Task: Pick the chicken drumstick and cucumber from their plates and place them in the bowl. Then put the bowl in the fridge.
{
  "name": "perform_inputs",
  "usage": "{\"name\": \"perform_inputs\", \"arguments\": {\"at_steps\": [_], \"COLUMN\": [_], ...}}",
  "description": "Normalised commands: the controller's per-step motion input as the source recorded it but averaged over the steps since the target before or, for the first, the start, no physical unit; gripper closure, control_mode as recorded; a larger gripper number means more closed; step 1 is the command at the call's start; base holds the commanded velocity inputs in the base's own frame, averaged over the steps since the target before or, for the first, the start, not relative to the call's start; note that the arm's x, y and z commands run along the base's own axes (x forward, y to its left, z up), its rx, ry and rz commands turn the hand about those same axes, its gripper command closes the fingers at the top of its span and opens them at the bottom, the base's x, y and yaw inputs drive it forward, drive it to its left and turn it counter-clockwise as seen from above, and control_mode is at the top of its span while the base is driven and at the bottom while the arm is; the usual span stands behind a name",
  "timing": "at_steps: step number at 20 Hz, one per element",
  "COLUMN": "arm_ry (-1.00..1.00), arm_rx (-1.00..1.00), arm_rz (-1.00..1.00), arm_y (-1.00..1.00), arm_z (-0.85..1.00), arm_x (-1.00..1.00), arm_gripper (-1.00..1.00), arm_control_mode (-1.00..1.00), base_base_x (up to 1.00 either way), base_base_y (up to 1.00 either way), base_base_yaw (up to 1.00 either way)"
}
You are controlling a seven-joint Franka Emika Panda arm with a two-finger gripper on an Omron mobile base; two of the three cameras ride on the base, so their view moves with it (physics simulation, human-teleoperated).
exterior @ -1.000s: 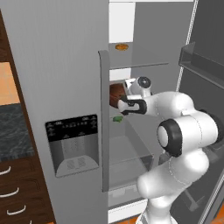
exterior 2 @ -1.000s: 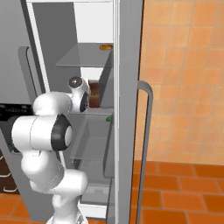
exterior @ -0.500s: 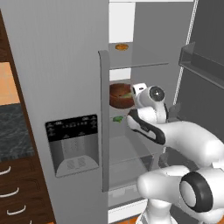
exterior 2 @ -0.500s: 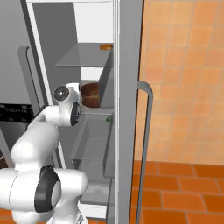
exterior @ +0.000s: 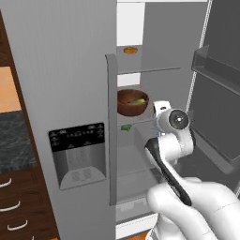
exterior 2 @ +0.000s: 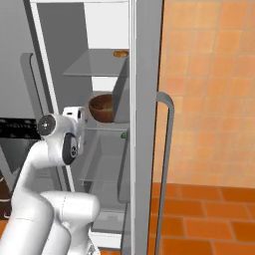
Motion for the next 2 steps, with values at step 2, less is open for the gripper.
{"name": "perform_inputs", "arguments": {"at_steps": [2], "arm_ry": [-0.13], "arm_rx": [0.0], "arm_rz": [-0.06], "arm_y": [-0.3], "arm_z": [-0.01], "arm_x": [-1.0], "arm_gripper": [-1.0], "arm_control_mode": [-1.0], "base_base_x": [0.0], "base_base_y": [0.0], "base_base_yaw": [0.0]}}
